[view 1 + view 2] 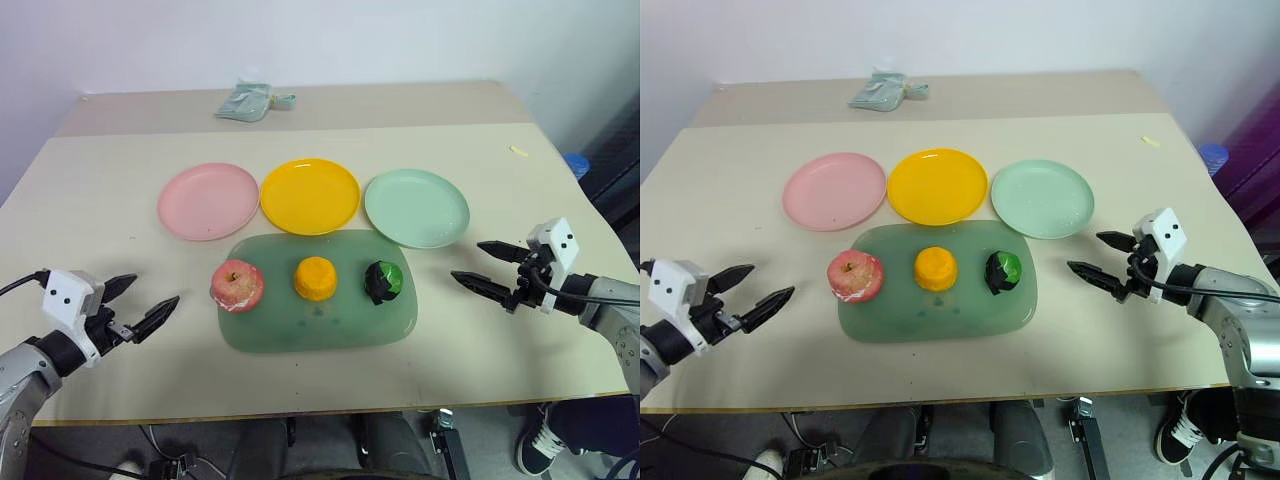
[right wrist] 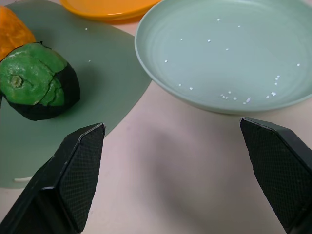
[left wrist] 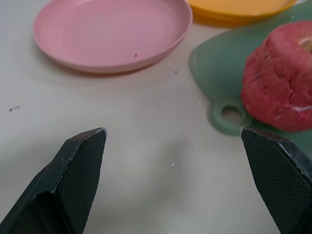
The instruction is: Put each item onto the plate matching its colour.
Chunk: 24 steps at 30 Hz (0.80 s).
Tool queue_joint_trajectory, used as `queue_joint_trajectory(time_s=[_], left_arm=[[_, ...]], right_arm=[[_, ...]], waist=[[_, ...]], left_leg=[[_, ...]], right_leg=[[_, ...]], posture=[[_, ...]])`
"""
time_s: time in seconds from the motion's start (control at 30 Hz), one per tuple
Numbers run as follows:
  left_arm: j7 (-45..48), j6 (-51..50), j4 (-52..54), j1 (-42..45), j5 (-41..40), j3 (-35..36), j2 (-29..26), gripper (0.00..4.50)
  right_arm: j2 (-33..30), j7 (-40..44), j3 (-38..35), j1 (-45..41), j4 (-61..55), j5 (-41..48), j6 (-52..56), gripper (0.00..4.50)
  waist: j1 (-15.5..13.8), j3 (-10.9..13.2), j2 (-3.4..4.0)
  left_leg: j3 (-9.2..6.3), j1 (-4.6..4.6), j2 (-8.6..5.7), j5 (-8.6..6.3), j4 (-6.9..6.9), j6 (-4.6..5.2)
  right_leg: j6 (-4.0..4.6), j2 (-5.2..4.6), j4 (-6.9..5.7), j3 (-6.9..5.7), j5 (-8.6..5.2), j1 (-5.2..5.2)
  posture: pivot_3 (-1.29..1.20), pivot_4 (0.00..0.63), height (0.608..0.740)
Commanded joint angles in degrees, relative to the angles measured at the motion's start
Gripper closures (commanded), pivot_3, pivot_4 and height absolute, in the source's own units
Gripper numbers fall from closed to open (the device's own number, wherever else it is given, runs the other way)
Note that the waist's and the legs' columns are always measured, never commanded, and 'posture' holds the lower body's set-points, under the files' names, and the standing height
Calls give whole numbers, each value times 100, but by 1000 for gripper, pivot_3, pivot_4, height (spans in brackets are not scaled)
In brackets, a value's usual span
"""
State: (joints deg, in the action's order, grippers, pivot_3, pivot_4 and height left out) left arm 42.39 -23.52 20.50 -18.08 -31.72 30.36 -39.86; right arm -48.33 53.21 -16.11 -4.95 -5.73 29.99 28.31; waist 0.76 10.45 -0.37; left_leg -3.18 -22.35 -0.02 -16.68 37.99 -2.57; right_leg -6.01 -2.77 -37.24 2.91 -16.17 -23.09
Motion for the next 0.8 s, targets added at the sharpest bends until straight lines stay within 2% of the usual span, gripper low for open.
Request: queue_joint_trajectory(time_s=[0.03,0.27,0.4,0.57,0.8], left_arm=[[-102,-44,189,78,-88,62,59,0],[-411,-432,428,450,-683,232,227,0],[-505,-824,621,847,-1211,64,212,0],[-381,-963,762,1504,-1163,-637,56,0],[474,-770,494,1867,-474,-1839,-538,0]], right_arm=[[20,-79,-143,-124,-96,-68,-186,37],[206,-326,-27,-459,-2,-210,-328,37],[308,-428,-7,-482,-110,-250,-357,37],[417,-518,-73,-305,-621,-42,-183,37],[209,-327,-351,360,-2295,981,694,37]], waist=[[1,0,0],[-2,0,-1],[-14,0,-1],[-8,-1,0],[1,0,2]], left_leg=[[0,0,-1,0,0,0],[-3,0,-1,0,1,0],[-5,-1,0,0,3,0],[-6,-1,-8,0,4,-1],[-6,-1,-8,0,2,0]], right_leg=[[0,0,0,0,0,0],[-1,1,-1,-1,0,0],[-1,-1,-1,-1,1,1],[-1,1,-4,-1,1,1],[-1,8,-4,1,0,0]], posture=[[0,150,740],[0,150,740],[0,150,740],[0,150,740],[0,150,740]])
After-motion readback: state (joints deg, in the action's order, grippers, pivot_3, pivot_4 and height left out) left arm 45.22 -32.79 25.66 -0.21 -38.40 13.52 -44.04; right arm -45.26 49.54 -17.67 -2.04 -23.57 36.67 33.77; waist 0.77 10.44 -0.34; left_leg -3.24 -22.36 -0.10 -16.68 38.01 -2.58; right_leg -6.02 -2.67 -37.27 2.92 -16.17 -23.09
